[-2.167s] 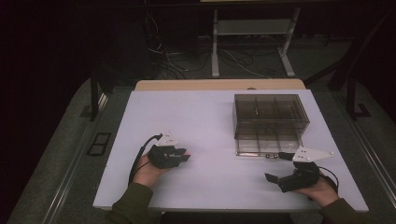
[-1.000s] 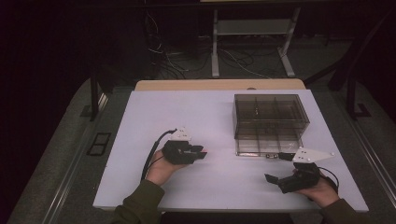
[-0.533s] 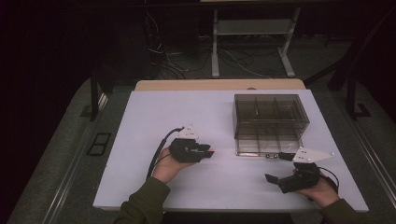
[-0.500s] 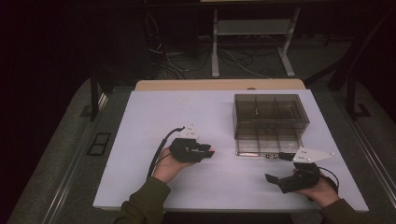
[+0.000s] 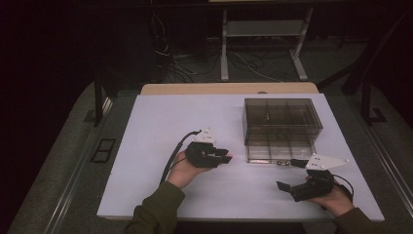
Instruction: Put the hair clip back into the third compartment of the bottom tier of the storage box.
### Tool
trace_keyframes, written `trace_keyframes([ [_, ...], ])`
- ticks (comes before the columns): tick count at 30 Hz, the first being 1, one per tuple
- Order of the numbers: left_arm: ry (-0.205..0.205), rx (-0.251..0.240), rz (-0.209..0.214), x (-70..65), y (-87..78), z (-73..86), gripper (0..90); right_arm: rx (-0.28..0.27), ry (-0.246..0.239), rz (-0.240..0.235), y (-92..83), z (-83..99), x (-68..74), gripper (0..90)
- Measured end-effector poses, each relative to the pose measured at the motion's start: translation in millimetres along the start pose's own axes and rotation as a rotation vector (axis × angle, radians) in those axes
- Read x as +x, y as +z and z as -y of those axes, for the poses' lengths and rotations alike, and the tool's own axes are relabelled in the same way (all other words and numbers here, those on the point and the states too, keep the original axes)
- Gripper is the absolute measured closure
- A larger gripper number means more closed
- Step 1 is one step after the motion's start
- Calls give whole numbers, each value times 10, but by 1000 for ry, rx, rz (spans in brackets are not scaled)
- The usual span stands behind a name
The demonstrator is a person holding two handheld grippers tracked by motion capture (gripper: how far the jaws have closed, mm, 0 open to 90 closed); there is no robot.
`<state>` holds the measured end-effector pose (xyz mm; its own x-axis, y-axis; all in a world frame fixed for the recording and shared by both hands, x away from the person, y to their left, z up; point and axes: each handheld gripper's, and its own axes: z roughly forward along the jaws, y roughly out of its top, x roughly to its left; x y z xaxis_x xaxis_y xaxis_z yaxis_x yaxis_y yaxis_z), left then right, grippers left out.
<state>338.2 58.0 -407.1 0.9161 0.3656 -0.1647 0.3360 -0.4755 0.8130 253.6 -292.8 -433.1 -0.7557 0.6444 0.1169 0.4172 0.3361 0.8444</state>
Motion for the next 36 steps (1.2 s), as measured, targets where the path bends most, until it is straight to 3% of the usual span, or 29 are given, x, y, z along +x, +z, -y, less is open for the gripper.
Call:
trace_keyframes([
  [25,30,-31,66,39,449,-341,674,21,-7,-11,15,14,5,16],
  [36,66,-37,98,12,722,-510,673,28,-15,-19,15,17,12,16],
])
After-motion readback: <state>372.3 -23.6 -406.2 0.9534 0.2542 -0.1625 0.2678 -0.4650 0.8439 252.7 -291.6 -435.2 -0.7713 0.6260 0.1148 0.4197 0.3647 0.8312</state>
